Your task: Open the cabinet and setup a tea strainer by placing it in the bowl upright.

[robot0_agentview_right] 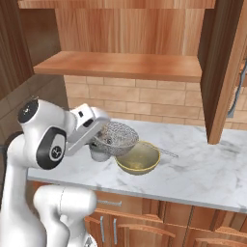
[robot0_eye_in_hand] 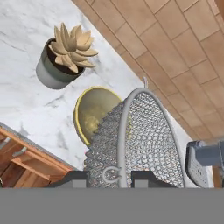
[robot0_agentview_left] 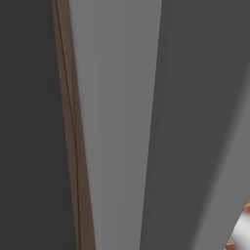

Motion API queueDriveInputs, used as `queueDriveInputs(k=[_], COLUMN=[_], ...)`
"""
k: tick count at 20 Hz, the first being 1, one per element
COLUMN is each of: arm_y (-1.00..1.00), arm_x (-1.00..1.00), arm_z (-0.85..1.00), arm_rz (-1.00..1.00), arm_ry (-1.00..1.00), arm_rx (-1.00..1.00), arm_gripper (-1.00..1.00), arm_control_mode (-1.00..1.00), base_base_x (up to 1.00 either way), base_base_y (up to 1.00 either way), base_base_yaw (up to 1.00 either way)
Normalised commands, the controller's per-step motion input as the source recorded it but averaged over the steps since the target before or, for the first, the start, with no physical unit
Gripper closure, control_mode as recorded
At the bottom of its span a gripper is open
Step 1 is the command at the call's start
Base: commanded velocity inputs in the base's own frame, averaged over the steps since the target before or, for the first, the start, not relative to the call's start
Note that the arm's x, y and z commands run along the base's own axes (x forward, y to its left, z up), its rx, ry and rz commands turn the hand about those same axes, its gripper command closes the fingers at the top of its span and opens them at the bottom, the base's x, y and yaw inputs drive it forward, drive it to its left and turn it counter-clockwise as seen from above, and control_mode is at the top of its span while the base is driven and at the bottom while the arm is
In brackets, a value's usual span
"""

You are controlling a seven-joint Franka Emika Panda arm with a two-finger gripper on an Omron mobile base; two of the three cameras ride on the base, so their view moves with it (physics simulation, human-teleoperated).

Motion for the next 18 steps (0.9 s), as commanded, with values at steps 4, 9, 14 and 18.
queueDriveInputs(k=[4,9,14,18], arm_y=[-0.37,-0.53,-0.89,-0.64], arm_x=[0.29,0.23,0.23,0.00], arm_z=[-0.54,-0.66,-0.61,-0.43], arm_rz=[0.24,0.05,0.31,0.40], arm_ry=[-0.06,-0.02,-0.08,-0.34], arm_rx=[0.00,0.00,0.05,0.00], arm_gripper=[1.00,1.00,1.00,1.00], arm_control_mode=[-1.00,-1.00,-1.00,-1.00], base_base_x=[0.00,0.00,0.00,0.00], base_base_y=[0.00,0.00,0.00,0.00], base_base_yaw=[0.00,0.00,0.00,0.00])
